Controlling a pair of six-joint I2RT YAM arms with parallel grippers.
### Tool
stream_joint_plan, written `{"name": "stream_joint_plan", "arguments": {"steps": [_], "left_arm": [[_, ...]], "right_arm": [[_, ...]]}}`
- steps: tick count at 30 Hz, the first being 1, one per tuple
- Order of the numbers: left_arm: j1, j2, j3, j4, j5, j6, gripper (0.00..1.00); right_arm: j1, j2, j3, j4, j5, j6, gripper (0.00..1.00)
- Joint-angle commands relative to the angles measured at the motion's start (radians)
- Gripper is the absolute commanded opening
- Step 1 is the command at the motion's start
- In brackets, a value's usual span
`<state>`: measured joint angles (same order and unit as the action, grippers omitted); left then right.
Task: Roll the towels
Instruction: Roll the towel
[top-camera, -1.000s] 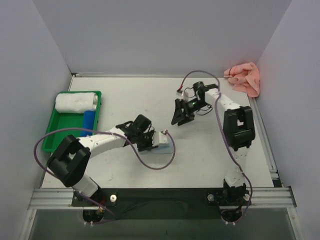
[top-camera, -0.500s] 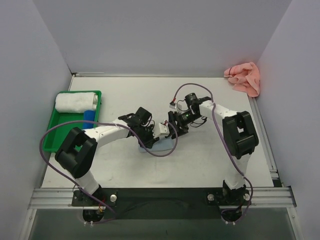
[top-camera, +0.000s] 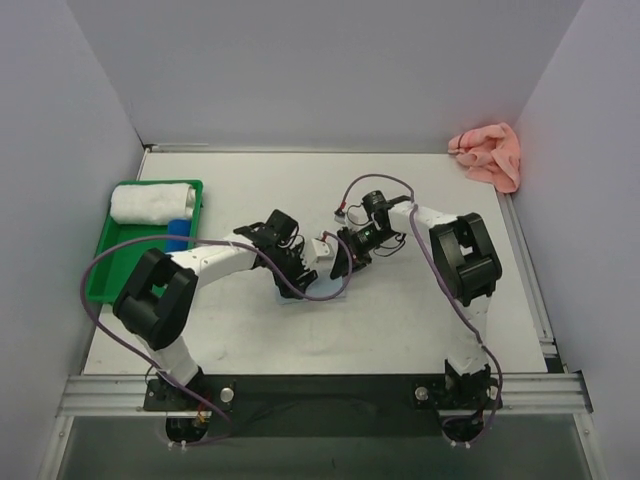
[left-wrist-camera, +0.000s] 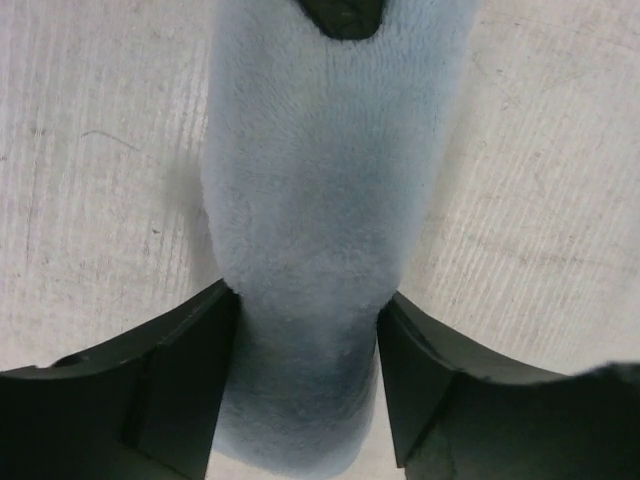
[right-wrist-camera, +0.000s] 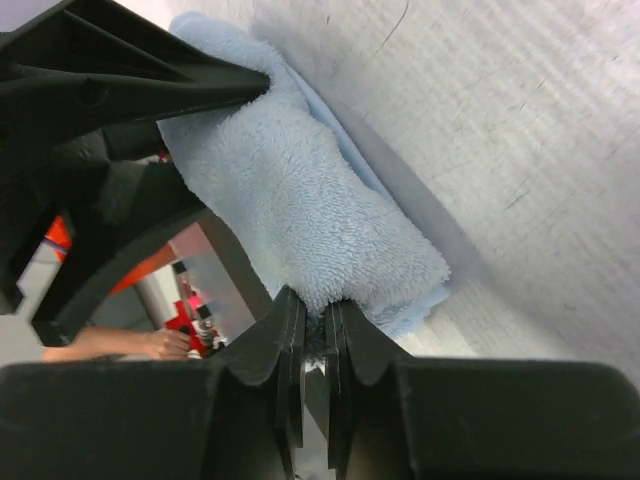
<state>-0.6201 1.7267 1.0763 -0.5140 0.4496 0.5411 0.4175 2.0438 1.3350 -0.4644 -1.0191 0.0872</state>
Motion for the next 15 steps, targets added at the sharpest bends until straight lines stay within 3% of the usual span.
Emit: {"name": "stream_joint_plan", "arguments": {"steps": [1, 7, 15], "left_arm": [[-0.018, -0.073, -0.065, 0.071, -0.084, -0.043, 0.68], [-0.070, -0.219, -0.151, 0.236, -0.216, 0.069, 0.83], [-0.138, -0.240, -0.190, 0.336, -0.227, 0.230, 0.84]], "right_arm": [[-0.011, 0.044, 0.046, -0.002, -0.048, 0.040, 0.00], [-0.034, 0.084, 0.062, 0.003, -0.099, 0.089, 0.00], [-0.049, 0.144, 0.102, 0.001, -0.139, 0.126, 0.00]]}}
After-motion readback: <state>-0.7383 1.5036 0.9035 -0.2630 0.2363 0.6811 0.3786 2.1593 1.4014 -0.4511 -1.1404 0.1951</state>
